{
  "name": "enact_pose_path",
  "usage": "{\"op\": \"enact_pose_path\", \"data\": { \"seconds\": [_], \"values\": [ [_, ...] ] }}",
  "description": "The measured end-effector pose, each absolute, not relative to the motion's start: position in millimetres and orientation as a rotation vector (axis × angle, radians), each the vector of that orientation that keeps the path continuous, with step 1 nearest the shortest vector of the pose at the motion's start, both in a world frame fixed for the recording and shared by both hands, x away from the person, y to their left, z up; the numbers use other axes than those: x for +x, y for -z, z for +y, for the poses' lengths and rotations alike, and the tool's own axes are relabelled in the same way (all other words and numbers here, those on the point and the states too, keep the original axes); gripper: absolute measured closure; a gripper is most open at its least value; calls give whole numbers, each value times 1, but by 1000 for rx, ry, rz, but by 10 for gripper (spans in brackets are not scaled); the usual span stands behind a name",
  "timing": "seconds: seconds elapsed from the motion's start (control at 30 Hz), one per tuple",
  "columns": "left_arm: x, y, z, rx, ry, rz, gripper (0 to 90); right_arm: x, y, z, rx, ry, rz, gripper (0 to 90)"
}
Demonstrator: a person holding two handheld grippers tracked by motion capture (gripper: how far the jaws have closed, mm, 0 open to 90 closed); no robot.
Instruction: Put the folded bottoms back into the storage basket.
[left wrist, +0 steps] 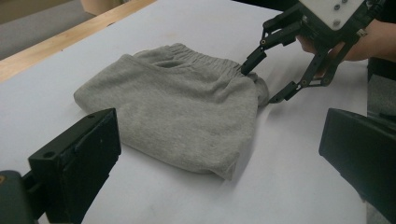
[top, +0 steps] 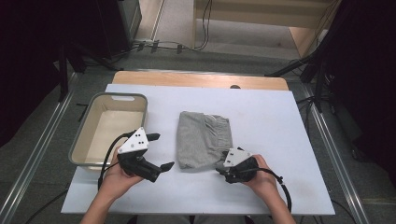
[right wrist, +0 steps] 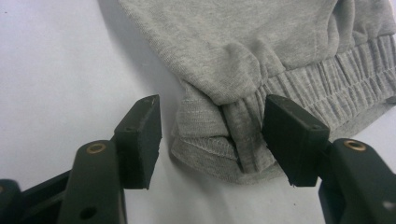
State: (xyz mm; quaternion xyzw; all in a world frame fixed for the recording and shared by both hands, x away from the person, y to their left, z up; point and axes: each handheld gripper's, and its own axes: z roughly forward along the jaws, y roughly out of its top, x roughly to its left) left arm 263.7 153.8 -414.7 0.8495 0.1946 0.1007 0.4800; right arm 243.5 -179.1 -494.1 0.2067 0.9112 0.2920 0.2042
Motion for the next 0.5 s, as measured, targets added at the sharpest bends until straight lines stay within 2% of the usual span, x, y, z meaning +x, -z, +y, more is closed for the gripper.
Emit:
{"op": "enact_pose_path", "data": {
  "seconds": [0.5],
  "values": [
    [264, 416, 152, 2075, -236, 474, 0, 249, 502, -175, 602, -772, 2549, 466]
  ]
}}
